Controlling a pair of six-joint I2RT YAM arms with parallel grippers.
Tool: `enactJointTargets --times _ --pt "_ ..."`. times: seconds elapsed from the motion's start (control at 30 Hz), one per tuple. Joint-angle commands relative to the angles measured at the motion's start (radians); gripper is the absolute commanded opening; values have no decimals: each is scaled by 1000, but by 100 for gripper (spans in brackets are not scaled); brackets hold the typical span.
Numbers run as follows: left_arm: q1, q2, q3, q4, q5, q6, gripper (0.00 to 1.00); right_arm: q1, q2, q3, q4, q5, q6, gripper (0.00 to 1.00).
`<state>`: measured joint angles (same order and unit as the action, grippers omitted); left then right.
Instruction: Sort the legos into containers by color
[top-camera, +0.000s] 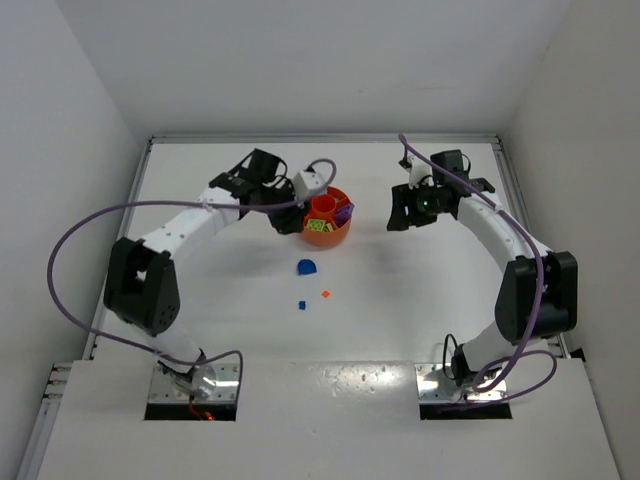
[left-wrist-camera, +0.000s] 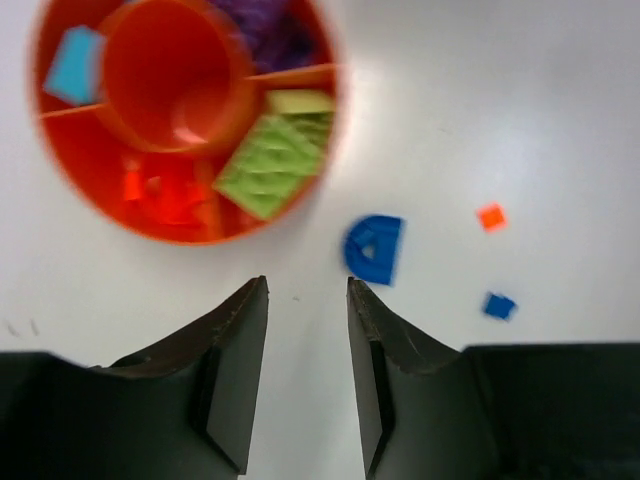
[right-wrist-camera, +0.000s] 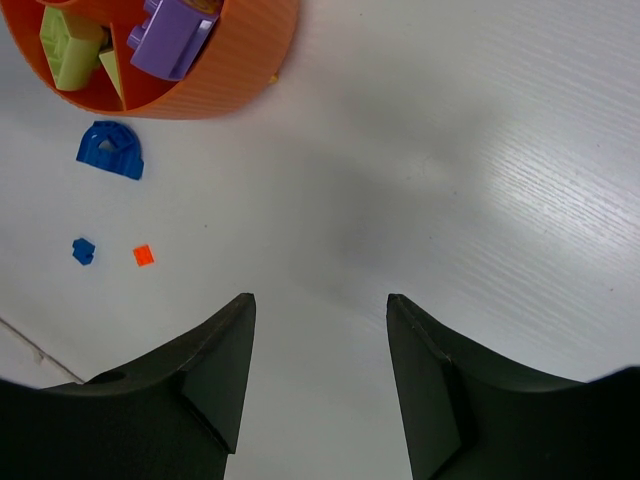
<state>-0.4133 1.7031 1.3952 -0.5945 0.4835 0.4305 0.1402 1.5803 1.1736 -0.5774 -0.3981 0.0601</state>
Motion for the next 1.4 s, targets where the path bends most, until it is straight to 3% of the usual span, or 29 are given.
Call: enactJointTargets --times 0.0,0.13,0.37,0.77,1.13,1.37 --pt "-114 -144 -86 -74 34 249 43 6 -20 25 21 -19 -8 56" --pt "-280 -221 -246 -83 -60 420 35 15 -20 24 21 -19 -8 56" --pt "-447 -154 -271 -70 -129 467 35 15 -9 34 11 -19 -8 56" --pt "-487 33 -194 -126 -217 706 36 2 -37 24 22 -10 -8 56" --pt "-518 130 -116 -154 -237 734 37 2 -46 24 22 -1 -17 56" --pt "-527 173 -97 -185 -246 752 43 -7 -46 44 13 -1 -17 56"
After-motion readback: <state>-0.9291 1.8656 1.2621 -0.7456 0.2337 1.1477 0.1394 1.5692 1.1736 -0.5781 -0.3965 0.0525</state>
